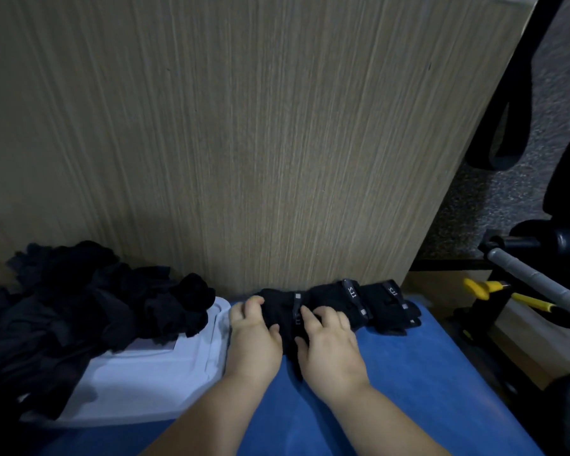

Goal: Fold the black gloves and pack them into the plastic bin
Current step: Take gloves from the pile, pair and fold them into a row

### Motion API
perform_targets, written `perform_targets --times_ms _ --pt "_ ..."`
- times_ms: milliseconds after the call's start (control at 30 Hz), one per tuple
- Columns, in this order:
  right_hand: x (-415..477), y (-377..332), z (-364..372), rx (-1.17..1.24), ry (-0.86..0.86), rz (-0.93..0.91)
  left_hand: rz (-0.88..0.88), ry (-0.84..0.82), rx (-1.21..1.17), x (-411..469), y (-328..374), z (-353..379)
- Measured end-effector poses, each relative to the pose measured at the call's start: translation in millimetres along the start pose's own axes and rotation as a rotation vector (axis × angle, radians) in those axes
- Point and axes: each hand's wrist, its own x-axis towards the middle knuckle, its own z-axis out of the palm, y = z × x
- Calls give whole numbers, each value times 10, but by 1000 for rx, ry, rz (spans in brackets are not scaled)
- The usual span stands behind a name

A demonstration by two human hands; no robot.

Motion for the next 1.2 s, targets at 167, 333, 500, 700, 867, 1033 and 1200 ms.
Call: perform_targets --times_ms 167,333,500,700,867,1033,1200 --pt "116 131 9 -221 162 -54 250 -15 220 73 10 95" --pt "209 346 27 -318 14 -38 258 -209 282 112 -60 211" --pt "213 512 44 -264 -110 1 216 -282 318 114 -37 284" --pt "224 553 -35 -200 -196 93 214 -361 391 171 82 372" --pt "239 703 -92 -190 -220 121 235 -403 458 195 176 482" --pt "239 764 -70 -188 -180 111 238 -397 530 202 218 555" --pt "251 789 -3 -169 -141 113 245 -396 582 193 218 559"
